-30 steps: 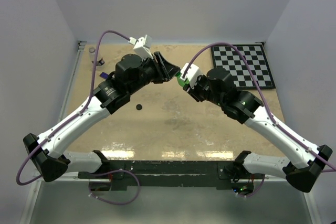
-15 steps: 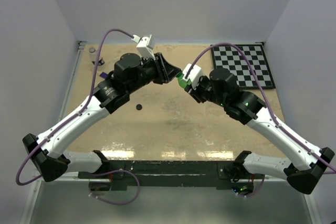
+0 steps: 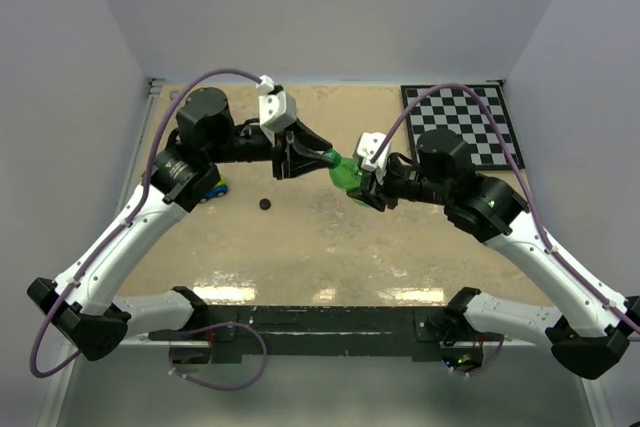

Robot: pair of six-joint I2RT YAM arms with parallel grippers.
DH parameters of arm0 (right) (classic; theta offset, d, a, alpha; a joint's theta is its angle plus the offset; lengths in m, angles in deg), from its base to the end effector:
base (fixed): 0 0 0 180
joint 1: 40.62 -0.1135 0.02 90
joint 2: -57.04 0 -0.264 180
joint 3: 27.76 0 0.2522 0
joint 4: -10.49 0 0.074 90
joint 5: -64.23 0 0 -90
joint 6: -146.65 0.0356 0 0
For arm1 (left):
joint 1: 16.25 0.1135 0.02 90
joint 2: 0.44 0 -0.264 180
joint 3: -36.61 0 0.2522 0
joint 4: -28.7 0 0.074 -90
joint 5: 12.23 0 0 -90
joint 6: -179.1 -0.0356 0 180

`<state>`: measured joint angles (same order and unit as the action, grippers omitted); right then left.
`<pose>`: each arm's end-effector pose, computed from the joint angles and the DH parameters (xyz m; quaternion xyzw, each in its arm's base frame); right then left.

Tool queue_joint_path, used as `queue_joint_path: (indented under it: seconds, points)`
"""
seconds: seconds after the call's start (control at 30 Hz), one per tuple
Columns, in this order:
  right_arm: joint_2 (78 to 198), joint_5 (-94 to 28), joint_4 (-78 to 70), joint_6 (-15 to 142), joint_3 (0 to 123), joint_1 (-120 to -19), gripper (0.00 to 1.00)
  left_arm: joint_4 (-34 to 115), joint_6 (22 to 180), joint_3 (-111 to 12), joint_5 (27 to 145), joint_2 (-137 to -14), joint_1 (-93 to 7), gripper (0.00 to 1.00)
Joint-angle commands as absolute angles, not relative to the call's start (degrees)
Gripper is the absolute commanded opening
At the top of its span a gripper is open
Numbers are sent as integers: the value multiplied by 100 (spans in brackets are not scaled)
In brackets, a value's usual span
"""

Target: Screw on the bottle caps

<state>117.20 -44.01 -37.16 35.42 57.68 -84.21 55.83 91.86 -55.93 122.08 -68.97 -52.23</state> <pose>0.1490 0.1573 0.4092 -0.5141 0.6453 0.2357 0.5135 0.1902 -0.1688 0.4564 0.4407 0.5703 -0.4695 0.5100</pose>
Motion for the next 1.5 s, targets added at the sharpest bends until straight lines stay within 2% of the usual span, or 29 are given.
queue_joint_path:
  seconds: [0.0,0.07,0.17,0.2,0.3,0.4,0.47,0.53,0.63,0.73,0.97,1.23,1.47]
  points:
    - [11715,-5820,-3596,3380,6141,-8579,0,6002,7102,-5949,14244,-7066,-5334,0]
    - [11707,-5680,-3675,3371,6133,-8588,0,6538,6687,-6239,14360,-7189,-5334,0]
    - [11689,-5268,-3746,3336,6063,-8579,0,6568,6650,-6302,14089,-7190,-5325,0]
    - [11680,-5118,-3755,3336,6028,-8579,0,6419,6781,-6215,13922,-7129,-5325,6]
    - [11636,-4591,-3720,3345,5913,-8588,0,5533,7474,-5838,13176,-6786,-5325,46]
    - [11619,-3906,-3615,3415,5790,-8588,0,4662,8554,-5459,12001,-6391,-5325,66]
    - [11575,-3423,-3518,3485,5729,-8579,0,4441,9564,-5458,11024,-6293,-5334,73]
    - [11548,-2992,-3465,3521,5667,-8579,0,4361,10392,-5432,10197,-6223,-5325,75]
    - [11531,-2595,-3368,3564,5597,-8588,0,4335,11612,-5300,9580,-6179,-5342,81]
    - [11539,-2288,-3298,3600,5570,-8588,0,4711,12440,-5326,8799,-6222,-5474,82]
    - [11566,-1777,-3192,3609,5509,-8588,0,5652,13128,-5827,7603,-6714,-5984,82]
    - [11575,-1777,-3175,3609,5500,-8606,0,5802,13418,-5977,7452,-7110,-6151,80]
    - [11583,-1794,-3184,3635,5465,-8623,0,5644,13506,-5968,7575,-7365,-6309,74]
